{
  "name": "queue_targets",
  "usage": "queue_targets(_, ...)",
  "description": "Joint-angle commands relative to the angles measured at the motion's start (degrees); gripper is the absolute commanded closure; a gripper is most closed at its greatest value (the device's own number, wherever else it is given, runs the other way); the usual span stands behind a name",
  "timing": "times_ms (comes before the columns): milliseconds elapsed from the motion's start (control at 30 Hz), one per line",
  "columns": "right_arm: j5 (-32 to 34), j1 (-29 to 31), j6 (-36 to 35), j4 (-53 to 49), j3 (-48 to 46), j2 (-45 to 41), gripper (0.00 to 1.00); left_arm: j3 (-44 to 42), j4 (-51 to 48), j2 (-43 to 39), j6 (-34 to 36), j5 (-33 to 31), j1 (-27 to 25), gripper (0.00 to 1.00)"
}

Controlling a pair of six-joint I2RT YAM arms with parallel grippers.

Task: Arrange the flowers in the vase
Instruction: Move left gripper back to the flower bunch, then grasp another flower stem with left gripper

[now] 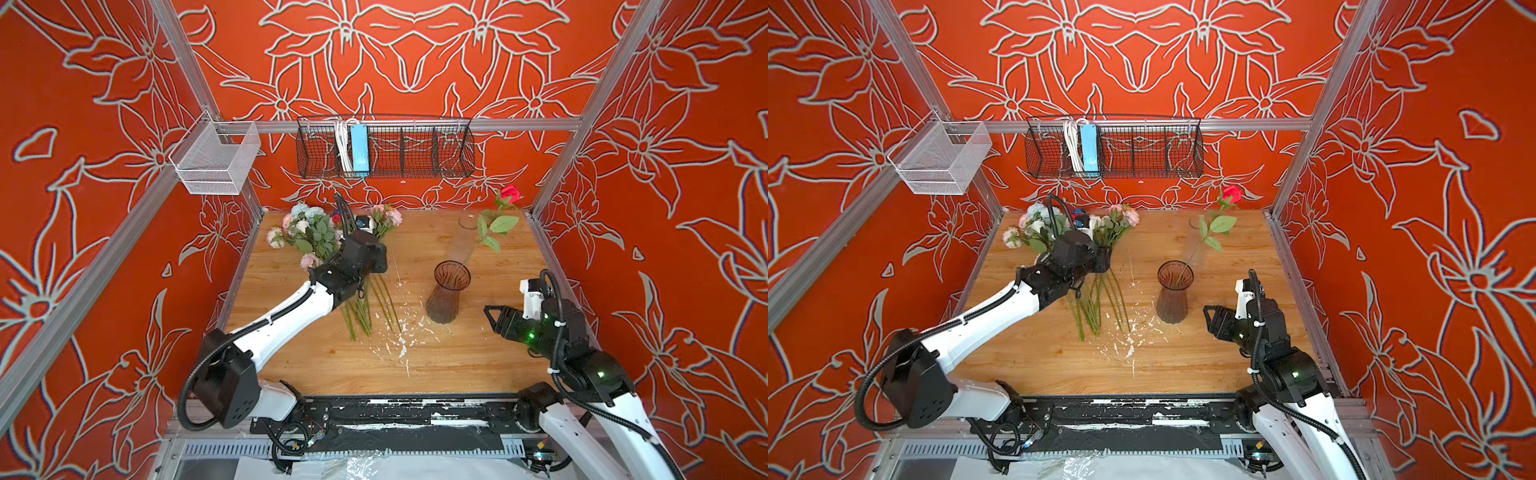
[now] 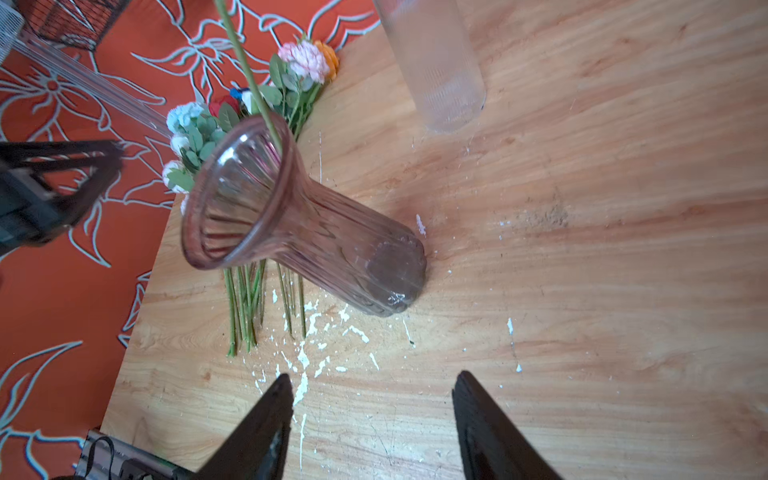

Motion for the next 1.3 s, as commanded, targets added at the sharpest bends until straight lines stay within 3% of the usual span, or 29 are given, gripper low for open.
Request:
queue_targets(0, -2.98, -0.26, 1.50, 0.94, -2.46, -0.91, 0.40, 1.93, -13.91, 5.12, -11.36, 8.04, 6.00, 0.49)
queue_targets(100, -3.95, -0.26, 1.62, 1.36, -3.57, -1.35, 0.44, 0.54, -14.71, 7.45, -14.88, 9.68, 9.69, 0.54)
queue_targets(333, -5.85, -0.23, 1.89, 2.12, -5.03, -2.02, 0.55, -4.76, -11.27, 5.49, -18.09, 7.41, 12.66, 0.55)
queue_targets(767, -6.61, -0.29, 1.77, 2.85, -5.96, -3.01, 0.56, -9.16, -5.94, 4.57, -20.47, 11.66, 23.19, 0.58)
queue_targets(1100, -5.80, -0.28, 0.36, 2.11, -5.55, -2.76, 0.55, -10.51, -3.57, 8.22, -17.34, 13.67, 23.83, 0.59)
queue_targets(1267, -5.38, -0.27, -0.02, 2.63, -6.03, -2.83, 0.55, -5.45, -6.62, 7.34, -16.69, 12.82, 21.55, 0.60)
